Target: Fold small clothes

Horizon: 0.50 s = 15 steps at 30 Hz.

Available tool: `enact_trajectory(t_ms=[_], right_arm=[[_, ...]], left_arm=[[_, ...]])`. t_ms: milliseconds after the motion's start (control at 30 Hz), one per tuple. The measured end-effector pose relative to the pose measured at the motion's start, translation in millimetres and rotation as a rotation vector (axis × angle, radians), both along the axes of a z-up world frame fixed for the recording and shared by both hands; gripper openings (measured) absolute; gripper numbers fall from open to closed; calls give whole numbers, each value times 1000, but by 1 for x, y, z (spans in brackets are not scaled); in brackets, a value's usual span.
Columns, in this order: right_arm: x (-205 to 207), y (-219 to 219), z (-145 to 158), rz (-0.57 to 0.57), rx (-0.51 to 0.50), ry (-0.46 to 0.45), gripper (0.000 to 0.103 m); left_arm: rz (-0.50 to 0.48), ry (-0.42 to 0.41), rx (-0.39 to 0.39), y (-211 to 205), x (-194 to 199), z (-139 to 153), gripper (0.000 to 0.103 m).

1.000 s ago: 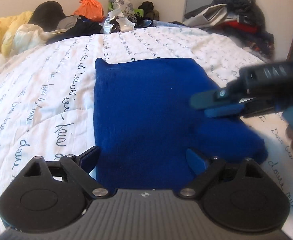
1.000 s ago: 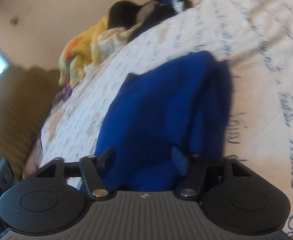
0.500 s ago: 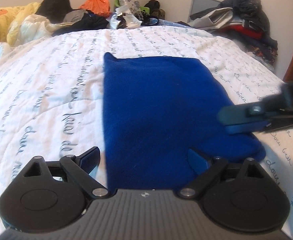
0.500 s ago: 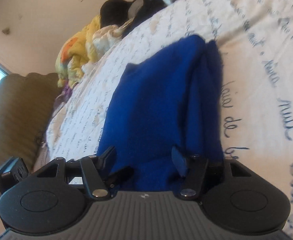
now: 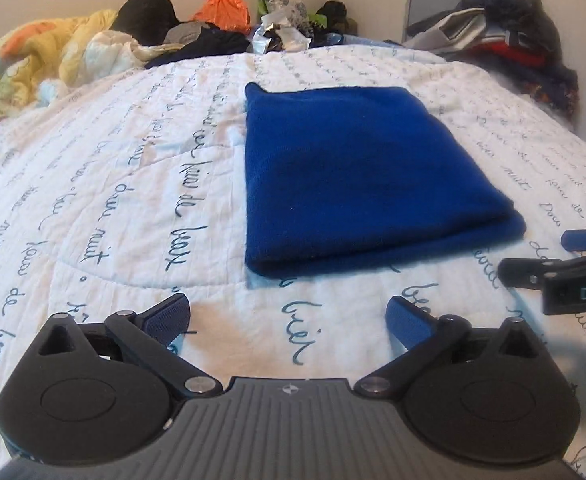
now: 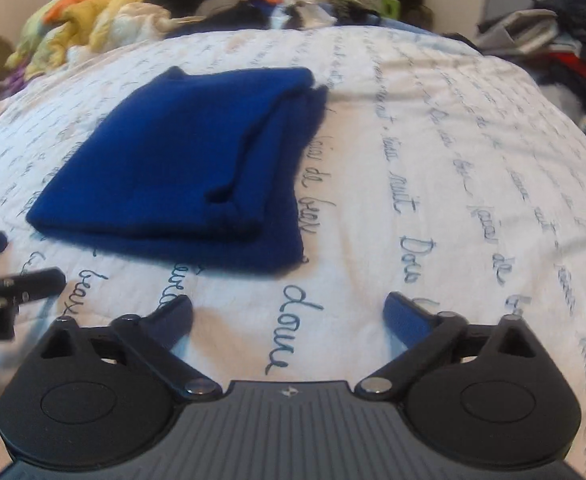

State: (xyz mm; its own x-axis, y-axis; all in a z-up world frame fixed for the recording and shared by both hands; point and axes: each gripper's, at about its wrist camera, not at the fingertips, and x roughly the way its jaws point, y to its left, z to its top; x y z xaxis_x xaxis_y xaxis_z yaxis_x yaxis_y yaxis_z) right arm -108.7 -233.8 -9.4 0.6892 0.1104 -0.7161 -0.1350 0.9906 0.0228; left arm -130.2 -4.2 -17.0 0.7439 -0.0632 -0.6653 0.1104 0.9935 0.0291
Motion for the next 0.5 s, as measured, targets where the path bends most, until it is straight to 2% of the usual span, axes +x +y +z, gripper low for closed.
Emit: enact_trajectory(t_ms=[67,200,367,500], right_arm=[[-8,6,-2,-37,8,-34,103],[-26,12,-5,-37,18,-97,103],[-46,18,-4,-34,25,-107,103],[-42,15,-5,-32,31,-108,103]], left_arm=[[2,-19,-3,-1,2,-2,103],[17,-27,-3,-3,8,-4,103],[15,-35,-6,-2,7,-6,103],[14,-36,-6,-2,6,-6,103]])
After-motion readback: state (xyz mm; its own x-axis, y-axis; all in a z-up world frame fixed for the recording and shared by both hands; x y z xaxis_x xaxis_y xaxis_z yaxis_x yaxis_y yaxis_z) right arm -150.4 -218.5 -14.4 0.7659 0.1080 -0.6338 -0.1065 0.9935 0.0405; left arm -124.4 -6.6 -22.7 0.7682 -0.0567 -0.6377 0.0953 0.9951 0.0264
